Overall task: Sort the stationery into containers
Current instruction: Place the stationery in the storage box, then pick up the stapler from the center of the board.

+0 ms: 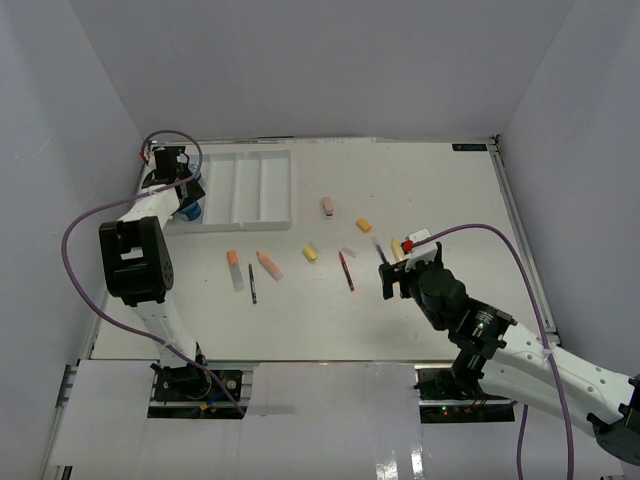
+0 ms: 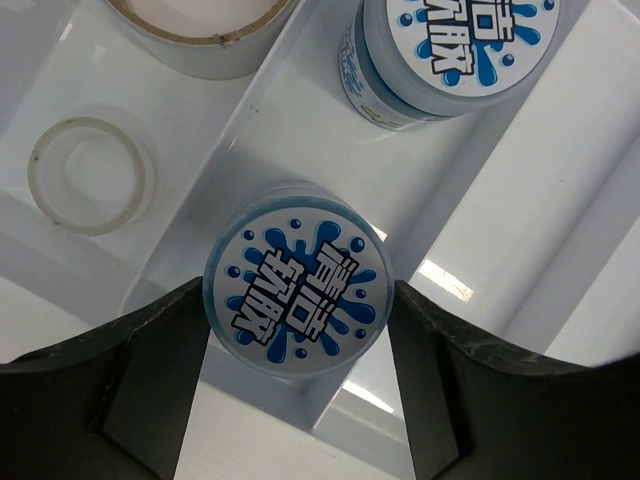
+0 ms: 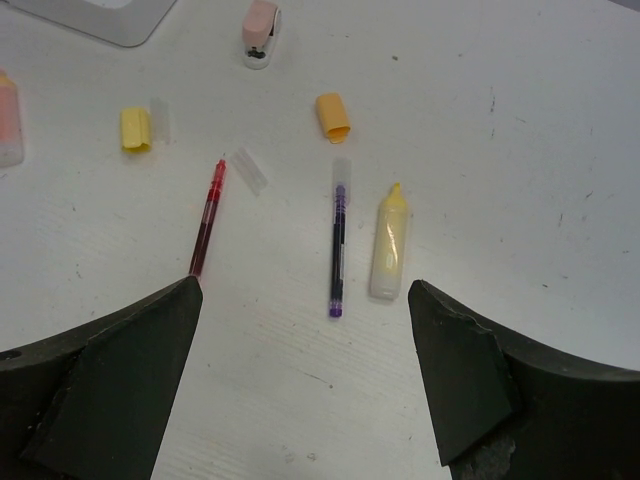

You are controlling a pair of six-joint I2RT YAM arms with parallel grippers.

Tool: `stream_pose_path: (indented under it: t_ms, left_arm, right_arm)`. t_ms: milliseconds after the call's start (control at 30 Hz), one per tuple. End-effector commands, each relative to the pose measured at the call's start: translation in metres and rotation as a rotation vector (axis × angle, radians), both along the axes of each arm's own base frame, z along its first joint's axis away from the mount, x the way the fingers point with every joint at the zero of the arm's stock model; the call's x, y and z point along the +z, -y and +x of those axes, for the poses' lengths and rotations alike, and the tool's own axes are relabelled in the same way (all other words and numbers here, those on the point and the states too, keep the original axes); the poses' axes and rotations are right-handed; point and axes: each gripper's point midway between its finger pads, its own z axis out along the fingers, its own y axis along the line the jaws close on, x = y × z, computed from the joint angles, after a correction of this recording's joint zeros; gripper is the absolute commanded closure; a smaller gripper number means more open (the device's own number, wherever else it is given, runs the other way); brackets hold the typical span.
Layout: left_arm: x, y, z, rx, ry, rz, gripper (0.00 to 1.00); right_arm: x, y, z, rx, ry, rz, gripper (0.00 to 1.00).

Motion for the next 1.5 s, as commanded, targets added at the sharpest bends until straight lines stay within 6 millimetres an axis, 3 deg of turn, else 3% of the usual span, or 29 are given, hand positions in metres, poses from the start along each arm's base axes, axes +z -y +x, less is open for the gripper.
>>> stream_pose_path:
  t_ms: [0,167,333,500,533,567,667,767,867,1033,1200,1467]
  left_arm:
    - [0.032,-0.002,0.009,0.0,0.062,-0.005,0.19]
    - [0.066,0.006,0.0,-0.025,0.111,-0.031,0.02]
    - [0.117,0.023,-0.022,-0.075,0.189,-0.073,0.02]
    - [0.136,0.067,-0.06,-0.217,0.234,-0.208,0.02]
    - [0.148,0.074,-0.07,-0.243,0.265,-0.21,0.02]
    - [0.136,0.086,-0.081,-0.28,0.239,-0.242,0.02]
    - [0.124,0.11,-0.108,-0.355,0.223,-0.252,0.02]
    - [0.116,0.123,-0.123,-0.398,0.214,-0.214,0.02]
    - [0.088,0.141,-0.14,-0.456,0.145,-0.184,0.02]
    - [0.059,0.151,-0.155,-0.475,0.087,-0.186,0.02]
    - [0.054,0.171,-0.157,-0.52,0.063,-0.226,0.02]
    - [0.08,0.228,-0.13,-0.569,0.069,-0.196,0.02]
  right_arm:
    - [0.012,-0.005,0.001,0.014,0.027,0.037,0.1]
    - [0.02,-0.012,0.0,0.044,0.034,0.07,0.1]
    - [0.02,-0.017,0.0,0.049,0.01,0.085,0.1]
    - [0.017,-0.022,-0.001,0.04,-0.048,0.092,0.1]
    - [0.014,-0.023,-0.003,0.044,-0.065,0.081,0.1]
    - [0.015,-0.024,-0.002,0.038,-0.074,0.088,0.1]
    - [0.009,-0.032,-0.001,0.048,-0.111,0.069,0.1]
    - [0.006,-0.04,0.004,0.035,-0.145,0.05,0.09]
    - [0.004,-0.046,0.012,0.013,-0.155,0.03,0.09]
    - [-0.006,-0.055,0.028,-0.033,-0.185,-0.03,0.09]
    - [-0.022,-0.056,0.035,-0.053,-0.22,-0.055,0.07]
    - [-0.036,-0.044,0.042,-0.07,-0.236,-0.028,0.06]
